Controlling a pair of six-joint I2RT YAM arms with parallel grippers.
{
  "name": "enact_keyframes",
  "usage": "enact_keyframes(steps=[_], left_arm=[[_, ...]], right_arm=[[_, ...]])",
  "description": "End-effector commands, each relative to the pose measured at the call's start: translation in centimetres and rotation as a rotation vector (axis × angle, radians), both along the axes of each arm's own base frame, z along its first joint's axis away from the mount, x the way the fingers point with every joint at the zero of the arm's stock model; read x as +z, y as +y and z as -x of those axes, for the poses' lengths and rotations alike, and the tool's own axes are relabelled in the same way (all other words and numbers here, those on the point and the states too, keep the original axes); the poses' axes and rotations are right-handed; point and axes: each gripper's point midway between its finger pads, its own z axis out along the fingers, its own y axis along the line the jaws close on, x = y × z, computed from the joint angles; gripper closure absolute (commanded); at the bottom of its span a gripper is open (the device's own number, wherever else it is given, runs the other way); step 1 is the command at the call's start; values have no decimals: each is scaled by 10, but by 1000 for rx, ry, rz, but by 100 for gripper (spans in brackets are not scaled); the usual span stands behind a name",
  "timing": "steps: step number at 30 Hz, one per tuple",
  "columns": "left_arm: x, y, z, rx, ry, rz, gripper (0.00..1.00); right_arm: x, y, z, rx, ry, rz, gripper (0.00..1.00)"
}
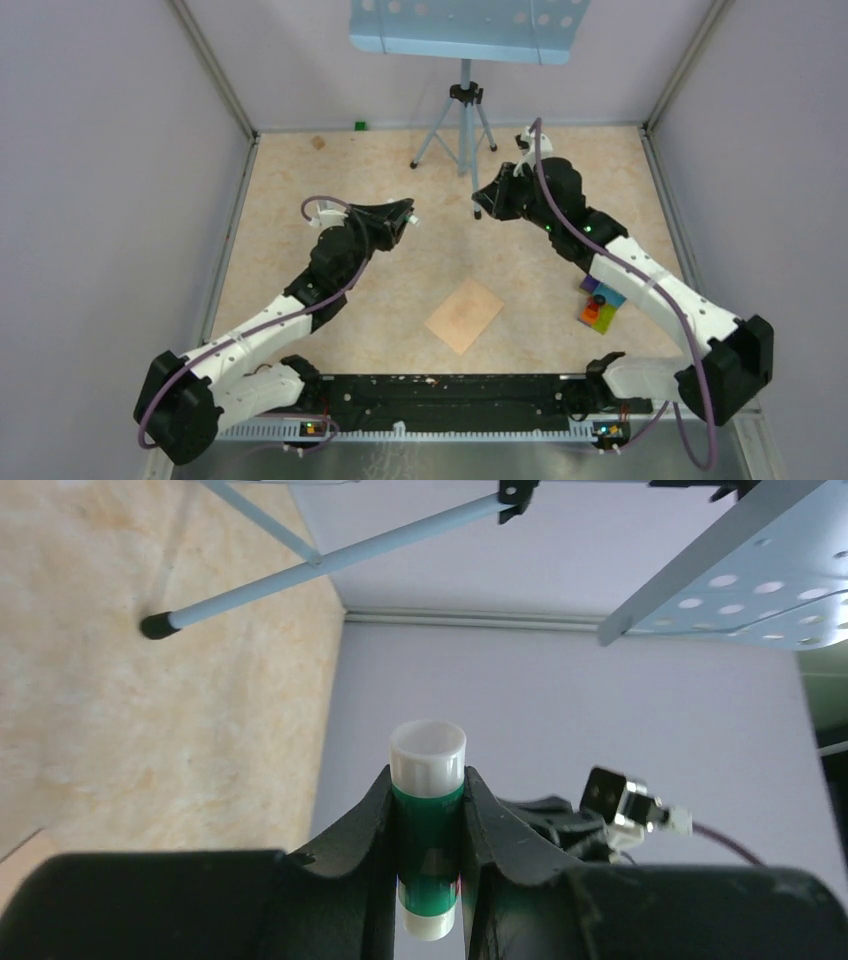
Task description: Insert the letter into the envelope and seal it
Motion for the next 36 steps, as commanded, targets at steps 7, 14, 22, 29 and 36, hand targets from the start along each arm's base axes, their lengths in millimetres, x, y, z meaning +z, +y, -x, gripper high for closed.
enact_keyframes(steps=[7, 14, 22, 29, 36], left_arm=[[95, -4, -16, 8, -145, 398, 100], [127, -26, -18, -103, -199, 478, 100], [149, -27, -17, -124, -245, 519, 100], [155, -27, -12, -139, -254, 534, 100], [157, -30, -12, -165, -255, 556, 100]], right_arm=[[127, 57, 41, 214, -296, -485, 100], [157, 71, 57, 312, -338, -633, 100], [161, 74, 61, 334, -342, -645, 100], [157, 76, 62, 346, -337, -653, 100], [161, 81, 66, 378, -329, -701, 100]])
